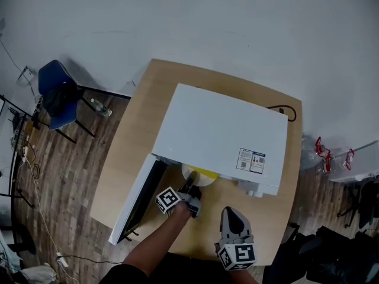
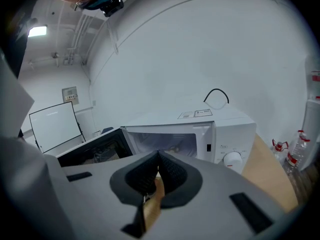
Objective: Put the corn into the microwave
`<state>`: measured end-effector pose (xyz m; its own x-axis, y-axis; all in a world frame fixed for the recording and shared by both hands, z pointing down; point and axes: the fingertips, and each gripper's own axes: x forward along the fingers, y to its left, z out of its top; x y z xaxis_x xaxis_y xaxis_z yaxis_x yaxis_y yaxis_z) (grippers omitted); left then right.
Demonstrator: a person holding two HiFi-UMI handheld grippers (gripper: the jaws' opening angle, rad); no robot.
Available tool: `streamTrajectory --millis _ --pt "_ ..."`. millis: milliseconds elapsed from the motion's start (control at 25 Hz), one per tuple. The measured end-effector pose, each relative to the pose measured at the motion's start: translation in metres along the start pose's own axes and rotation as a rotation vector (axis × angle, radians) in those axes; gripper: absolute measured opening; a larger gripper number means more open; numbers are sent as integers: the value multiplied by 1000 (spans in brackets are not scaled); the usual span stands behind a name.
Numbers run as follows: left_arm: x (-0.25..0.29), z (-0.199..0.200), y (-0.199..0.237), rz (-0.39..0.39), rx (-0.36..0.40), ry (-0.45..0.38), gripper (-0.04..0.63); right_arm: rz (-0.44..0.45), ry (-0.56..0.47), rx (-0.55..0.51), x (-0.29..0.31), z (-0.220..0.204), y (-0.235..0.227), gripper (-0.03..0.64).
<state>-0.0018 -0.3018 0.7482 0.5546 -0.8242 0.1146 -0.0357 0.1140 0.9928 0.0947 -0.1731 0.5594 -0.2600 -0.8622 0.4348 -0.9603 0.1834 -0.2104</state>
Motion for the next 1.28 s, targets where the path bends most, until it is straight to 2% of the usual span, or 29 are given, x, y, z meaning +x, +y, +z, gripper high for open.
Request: streamTrajectory --millis 320,480,720,1000,1280 --pt "15 -5 8 51 -11 -11 29 -30 2 -42 -7 -4 -16 60" --pt "20 -6 10 44 -41 -24 29 -56 1 -39 -12 -5 -35 60" --pt "22 -5 4 46 49 -31 29 -65 14 -18 -16 -13 -43 60" --pt "12 -3 7 59 46 -21 120 -25 23 -26 -17 -18 -31 60" --pt "-8 -13 12 101 75 49 124 12 3 3 -21 -9 -15 60"
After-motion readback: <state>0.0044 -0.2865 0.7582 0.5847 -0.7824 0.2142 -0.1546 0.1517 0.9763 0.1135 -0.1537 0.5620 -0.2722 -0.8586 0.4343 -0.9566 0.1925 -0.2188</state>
